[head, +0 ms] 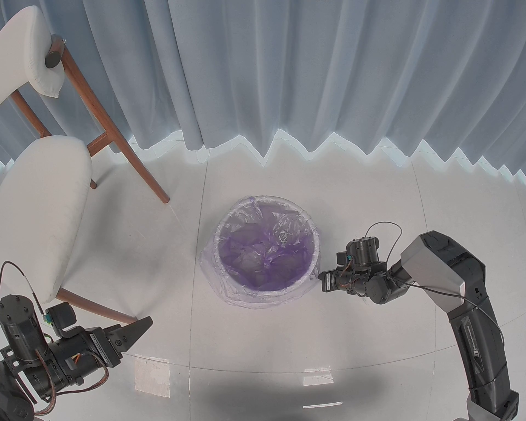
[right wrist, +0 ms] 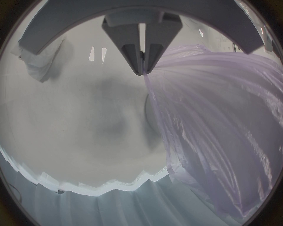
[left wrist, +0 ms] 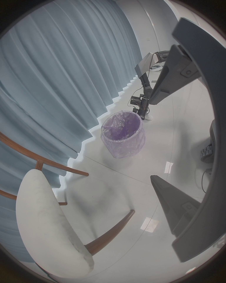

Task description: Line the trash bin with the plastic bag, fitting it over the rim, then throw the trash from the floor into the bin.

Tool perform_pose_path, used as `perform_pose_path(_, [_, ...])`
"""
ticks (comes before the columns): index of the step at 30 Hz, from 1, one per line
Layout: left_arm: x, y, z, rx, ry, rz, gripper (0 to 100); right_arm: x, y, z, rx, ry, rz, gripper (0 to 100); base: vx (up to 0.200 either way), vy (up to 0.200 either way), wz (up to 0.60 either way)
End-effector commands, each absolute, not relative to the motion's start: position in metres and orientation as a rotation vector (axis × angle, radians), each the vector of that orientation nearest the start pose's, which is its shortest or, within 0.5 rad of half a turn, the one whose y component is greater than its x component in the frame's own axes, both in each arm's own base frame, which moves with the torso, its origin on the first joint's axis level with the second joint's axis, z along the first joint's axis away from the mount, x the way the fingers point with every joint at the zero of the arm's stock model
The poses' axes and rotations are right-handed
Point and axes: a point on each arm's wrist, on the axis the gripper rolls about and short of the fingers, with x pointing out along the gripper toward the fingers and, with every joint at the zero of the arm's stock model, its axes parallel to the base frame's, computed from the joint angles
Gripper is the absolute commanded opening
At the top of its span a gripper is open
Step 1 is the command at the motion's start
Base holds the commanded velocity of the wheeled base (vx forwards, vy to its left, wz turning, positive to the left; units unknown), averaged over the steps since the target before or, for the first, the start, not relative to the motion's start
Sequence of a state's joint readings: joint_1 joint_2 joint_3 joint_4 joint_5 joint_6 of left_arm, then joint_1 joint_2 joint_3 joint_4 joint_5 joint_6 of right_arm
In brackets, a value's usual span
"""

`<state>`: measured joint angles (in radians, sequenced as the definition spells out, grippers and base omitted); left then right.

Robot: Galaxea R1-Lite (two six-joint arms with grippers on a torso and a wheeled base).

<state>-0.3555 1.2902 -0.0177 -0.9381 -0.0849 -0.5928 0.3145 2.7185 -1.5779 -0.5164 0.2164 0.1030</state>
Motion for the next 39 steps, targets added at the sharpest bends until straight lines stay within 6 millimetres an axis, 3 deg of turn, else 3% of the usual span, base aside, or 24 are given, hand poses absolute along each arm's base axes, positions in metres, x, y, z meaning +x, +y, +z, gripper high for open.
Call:
perform_pose_path(1, [0.125, -0.048, 0.106, -0.529, 0.467, -0.312, 100, 0.476, 0.160, -0.069, 0.063, 0.660, 0.472, 0, 0.000, 0.000, 0.00])
perform_pose_path(7, [0.125, -0.048, 0.105, -0.528, 0.469, -0.306, 100, 0.478, 0.160, -0.067, 0.066, 0.655, 0.471, 0, 0.000, 0.000, 0.00])
perform_pose_path(8, [0.125, -0.048, 0.105, -0.528, 0.469, -0.305, 100, 0.477, 0.160, -0.064, 0.068, 0.649, 0.471, 100, 0.000, 0.000, 0.00])
perform_pose_path(10, [0.125, -0.048, 0.105, -0.528, 0.469, -0.305, 100, 0.477, 0.160, -0.064, 0.068, 0.649, 0.471, 100, 0.000, 0.000, 0.00])
perform_pose_path(11, [0.125, -0.048, 0.106, -0.528, 0.467, -0.305, 100, 0.473, 0.159, -0.043, 0.075, 0.629, 0.475, 100, 0.000, 0.000, 0.00])
perform_pose_path(15, [0.125, -0.047, 0.107, -0.527, 0.456, -0.298, 100, 0.458, 0.154, -0.016, 0.075, 0.629, 0.479, 100, 0.000, 0.000, 0.00])
perform_pose_path(19, [0.125, -0.040, 0.109, -0.505, 0.414, -0.250, 100, 0.418, 0.141, 0.020, 0.070, 0.660, 0.477, 100, 0.000, 0.000, 0.00])
perform_pose_path(20, [0.125, -0.040, 0.110, -0.504, 0.412, -0.250, 100, 0.416, 0.140, 0.021, 0.070, 0.664, 0.477, 100, 0.000, 0.000, 0.00])
perform_pose_path(21, [0.124, -0.038, 0.111, -0.502, 0.403, -0.243, 100, 0.396, 0.134, 0.034, 0.069, 0.670, 0.474, 100, 0.000, 0.000, 0.00])
perform_pose_path(27, [0.117, -0.034, 0.116, -0.508, 0.363, -0.239, 100, 0.321, 0.100, 0.066, 0.071, 0.655, 0.416, 100, 0.000, 0.000, 0.00])
perform_pose_path(30, [0.115, -0.034, 0.118, -0.518, 0.345, -0.250, 100, 0.292, 0.075, 0.078, 0.082, 0.637, 0.365, 100, 0.000, 0.000, 0.00])
perform_pose_path(32, [0.113, -0.034, 0.120, -0.519, 0.337, -0.265, 100, 0.280, 0.056, 0.085, 0.098, 0.619, 0.310, 100, 0.000, 0.000, 0.00])
perform_pose_path(33, [0.113, -0.034, 0.120, -0.519, 0.337, -0.265, 100, 0.280, 0.056, 0.085, 0.098, 0.619, 0.310, 100, 0.000, 0.000, 0.00])
perform_pose_path(34, [0.111, -0.035, 0.122, -0.517, 0.324, -0.286, 100, 0.271, 0.041, 0.091, 0.112, 0.600, 0.264, 100, 0.000, 0.000, 0.00])
perform_pose_path(39, [0.107, -0.035, 0.124, -0.489, 0.324, -0.375, 100, 0.248, 0.012, 0.085, 0.146, 0.638, 0.166, 100, 0.000, 0.000, 0.00])
